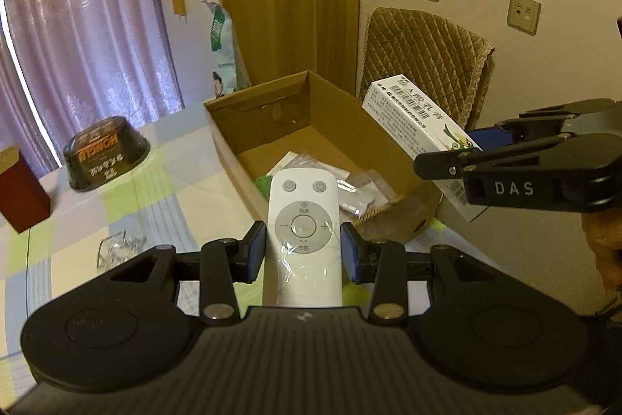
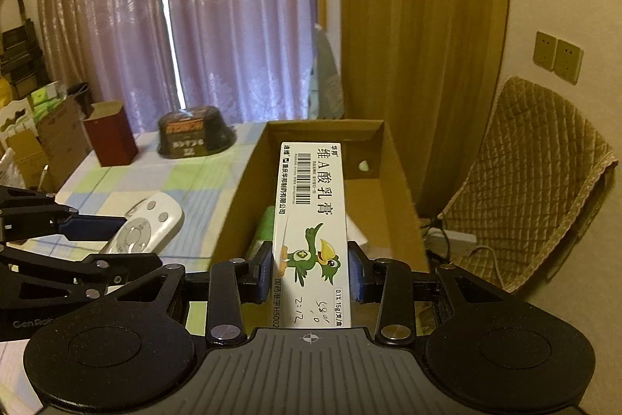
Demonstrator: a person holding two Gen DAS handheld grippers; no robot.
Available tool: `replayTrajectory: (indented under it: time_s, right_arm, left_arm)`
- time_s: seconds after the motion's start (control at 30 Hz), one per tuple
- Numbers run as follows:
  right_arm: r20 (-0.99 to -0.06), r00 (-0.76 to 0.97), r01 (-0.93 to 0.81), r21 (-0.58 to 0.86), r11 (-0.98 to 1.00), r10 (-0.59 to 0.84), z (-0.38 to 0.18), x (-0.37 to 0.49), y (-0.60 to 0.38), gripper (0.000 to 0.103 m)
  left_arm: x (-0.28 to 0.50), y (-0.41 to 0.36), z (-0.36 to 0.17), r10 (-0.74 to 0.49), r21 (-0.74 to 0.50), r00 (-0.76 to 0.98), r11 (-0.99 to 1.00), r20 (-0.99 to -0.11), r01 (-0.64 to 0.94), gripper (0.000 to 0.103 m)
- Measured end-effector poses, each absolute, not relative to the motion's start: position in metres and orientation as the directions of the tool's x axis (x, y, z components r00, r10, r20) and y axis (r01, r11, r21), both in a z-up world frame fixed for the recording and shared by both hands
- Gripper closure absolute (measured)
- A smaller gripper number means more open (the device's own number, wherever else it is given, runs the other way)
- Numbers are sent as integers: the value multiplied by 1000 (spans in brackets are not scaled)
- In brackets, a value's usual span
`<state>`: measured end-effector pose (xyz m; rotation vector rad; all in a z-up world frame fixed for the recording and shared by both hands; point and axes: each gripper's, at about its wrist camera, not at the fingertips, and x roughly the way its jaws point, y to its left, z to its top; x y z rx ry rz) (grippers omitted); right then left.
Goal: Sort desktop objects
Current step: 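Carry the Midea remote and ointment box with both tools over the cardboard box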
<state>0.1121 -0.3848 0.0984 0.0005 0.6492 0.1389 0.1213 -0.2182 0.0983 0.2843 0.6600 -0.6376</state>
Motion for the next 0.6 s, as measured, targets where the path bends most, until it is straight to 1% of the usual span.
replayTrajectory:
  time_s: [0.43, 0.6]
  right_arm:
    - [-600, 795, -93, 31, 995, 93, 101, 158, -420, 66]
    - [-610, 787, -86, 33, 996, 88, 94, 173, -428, 66]
  left_arm:
    - [161, -263, 109, -505, 57, 602, 735, -619, 675, 68]
    - [178, -273, 109, -527, 20, 589, 735, -613, 678, 68]
